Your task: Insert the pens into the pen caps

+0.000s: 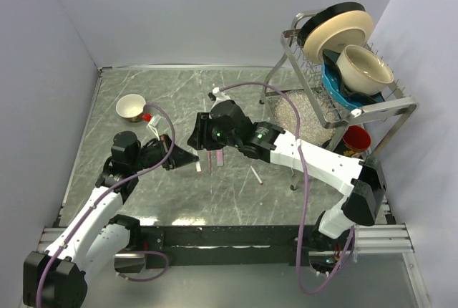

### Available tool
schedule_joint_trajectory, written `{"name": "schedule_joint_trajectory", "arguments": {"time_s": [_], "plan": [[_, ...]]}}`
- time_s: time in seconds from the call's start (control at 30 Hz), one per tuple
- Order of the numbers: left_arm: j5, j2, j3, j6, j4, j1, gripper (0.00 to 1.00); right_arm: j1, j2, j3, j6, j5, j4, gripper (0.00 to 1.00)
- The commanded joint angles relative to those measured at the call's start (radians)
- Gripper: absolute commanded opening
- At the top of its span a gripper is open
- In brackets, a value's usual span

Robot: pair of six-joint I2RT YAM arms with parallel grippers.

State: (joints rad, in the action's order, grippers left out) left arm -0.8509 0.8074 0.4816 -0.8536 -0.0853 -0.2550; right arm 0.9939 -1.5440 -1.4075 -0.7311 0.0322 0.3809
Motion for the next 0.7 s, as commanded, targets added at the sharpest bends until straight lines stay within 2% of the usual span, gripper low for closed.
{"name": "schedule_joint_trajectory", "arguments": {"time_s": [0.0, 0.13, 0.17, 0.23, 0.27, 0.3, 0.4, 0.53, 0.67], "plan": [[-0.072, -0.016, 0.002, 0.015, -0.083, -0.004, 0.01, -0.003, -0.004, -0.047, 0.016, -0.028, -0.023, 0.46], [-0.073, -0.03, 0.009, 0.027, -0.073, -0.004, 0.01, -0.003, -0.013, -0.051, 0.016, -0.028, -0.023, 0.36], [-0.073, -0.03, 0.009, 0.027, -0.073, -0.004, 0.01, -0.003, -0.011, -0.051, 0.016, -0.029, -0.023, 0.21], [-0.077, -0.03, 0.012, 0.028, -0.07, -0.004, 0.02, -0.003, -0.004, -0.041, 0.015, -0.029, -0.039, 0.05], [-0.079, -0.03, 0.014, 0.028, -0.071, -0.004, 0.05, -0.003, 0.002, -0.038, 0.016, -0.049, -0.046, 0.02], [-0.089, -0.028, 0.014, 0.027, -0.074, -0.004, 0.16, -0.003, 0.011, -0.033, 0.012, -0.051, -0.053, 0.0], [-0.103, -0.025, 0.012, 0.021, -0.091, -0.004, 0.34, -0.005, 0.031, -0.019, 0.002, -0.051, -0.077, 0.0], [-0.105, -0.033, 0.015, 0.024, -0.094, -0.004, 0.38, -0.003, 0.039, -0.013, -0.004, -0.052, -0.096, 0.0], [-0.103, -0.022, 0.018, 0.027, -0.093, -0.004, 0.34, -0.003, 0.044, -0.005, -0.017, -0.049, -0.105, 0.0]]}}
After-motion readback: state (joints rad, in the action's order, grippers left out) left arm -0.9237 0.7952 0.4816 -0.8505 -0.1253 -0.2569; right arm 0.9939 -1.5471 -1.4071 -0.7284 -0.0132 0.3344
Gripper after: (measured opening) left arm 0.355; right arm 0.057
